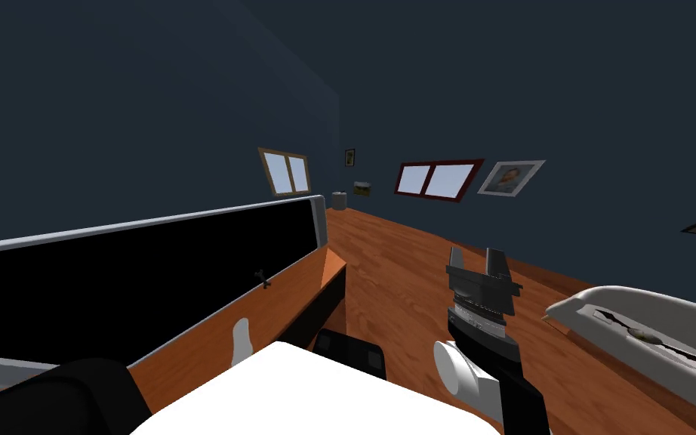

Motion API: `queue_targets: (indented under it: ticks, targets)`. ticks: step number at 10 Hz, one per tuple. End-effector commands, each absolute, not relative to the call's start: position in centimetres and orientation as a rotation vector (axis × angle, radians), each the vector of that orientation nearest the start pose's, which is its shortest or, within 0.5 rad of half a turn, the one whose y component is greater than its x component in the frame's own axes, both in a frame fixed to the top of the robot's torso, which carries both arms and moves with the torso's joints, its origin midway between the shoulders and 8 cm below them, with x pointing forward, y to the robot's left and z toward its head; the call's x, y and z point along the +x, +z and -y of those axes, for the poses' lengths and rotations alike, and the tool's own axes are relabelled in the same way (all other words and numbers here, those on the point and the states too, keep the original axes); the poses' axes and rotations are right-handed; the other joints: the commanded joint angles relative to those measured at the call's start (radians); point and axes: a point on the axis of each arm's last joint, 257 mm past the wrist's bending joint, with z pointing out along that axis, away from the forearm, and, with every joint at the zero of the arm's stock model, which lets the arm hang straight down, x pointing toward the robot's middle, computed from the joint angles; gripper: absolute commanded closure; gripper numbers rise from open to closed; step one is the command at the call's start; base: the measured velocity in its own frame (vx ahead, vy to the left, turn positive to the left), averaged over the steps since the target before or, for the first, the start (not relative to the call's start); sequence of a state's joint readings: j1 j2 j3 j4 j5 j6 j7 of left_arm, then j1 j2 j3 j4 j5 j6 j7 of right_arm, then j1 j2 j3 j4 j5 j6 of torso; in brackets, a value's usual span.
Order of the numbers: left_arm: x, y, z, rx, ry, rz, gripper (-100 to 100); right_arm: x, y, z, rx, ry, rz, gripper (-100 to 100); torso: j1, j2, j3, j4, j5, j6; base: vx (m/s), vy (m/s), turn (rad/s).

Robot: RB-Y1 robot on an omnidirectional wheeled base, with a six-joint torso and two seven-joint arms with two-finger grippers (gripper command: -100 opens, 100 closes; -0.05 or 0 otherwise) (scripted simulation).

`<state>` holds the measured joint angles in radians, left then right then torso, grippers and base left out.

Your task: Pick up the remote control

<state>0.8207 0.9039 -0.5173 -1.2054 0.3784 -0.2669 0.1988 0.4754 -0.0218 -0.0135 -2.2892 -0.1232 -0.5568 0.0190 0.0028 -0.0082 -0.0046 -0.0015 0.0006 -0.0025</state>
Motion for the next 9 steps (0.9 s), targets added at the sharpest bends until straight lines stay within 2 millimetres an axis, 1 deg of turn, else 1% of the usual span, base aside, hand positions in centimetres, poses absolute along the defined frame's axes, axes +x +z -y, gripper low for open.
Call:
queue_targets:
  ticks: [1,3,4,6,8,9]
  targets:
    - [-6.2,-54.0,-48.3,-1.783,-0.269,-2.190,-100,33.1,4.7,29.2,0.640,1.375,-0.494,0,0.000,0.000,0.000,0.000,0.000,0.000,0.064,-0.006,-0.318]
    - [-10.2,-54.4,-50.3,-1.820,-0.157,-2.229,-100,33.1,4.7,29.2,0.640,1.376,-0.494,0,0.000,-0.003,-0.002,-0.001,0.000,0.001,0.113,0.015,-0.391]
    - [-10.7,-54.4,-50.9,-1.822,-0.134,-2.230,-100,33.1,4.7,29.2,0.640,1.375,-0.494,0,0.000,-0.004,-0.002,-0.001,0.000,0.001,0.075,0.033,-0.080]
    - [-13.7,-54.6,-52.1,-1.846,-0.051,-2.260,-100,33.1,4.7,29.2,0.640,1.375,-0.494,0,-0.001,-0.002,-0.001,0.000,0.000,0.001,0.074,0.014,-0.266]
    - [-15.9,-54.8,-52.7,-1.862,0.009,-2.286,-100,33.1,4.7,29.2,0.640,1.375,-0.494,0,0.001,-0.004,-0.002,-0.001,0.000,0.001,0.109,0.044,-0.294]
    - [-17.5,-55.2,-52.9,-1.871,0.050,-2.310,-100,33.1,4.7,29.2,0.640,1.375,-0.494,0,0.001,-0.005,-0.003,-0.001,0.000,0.001,0.137,0.059,-0.338]
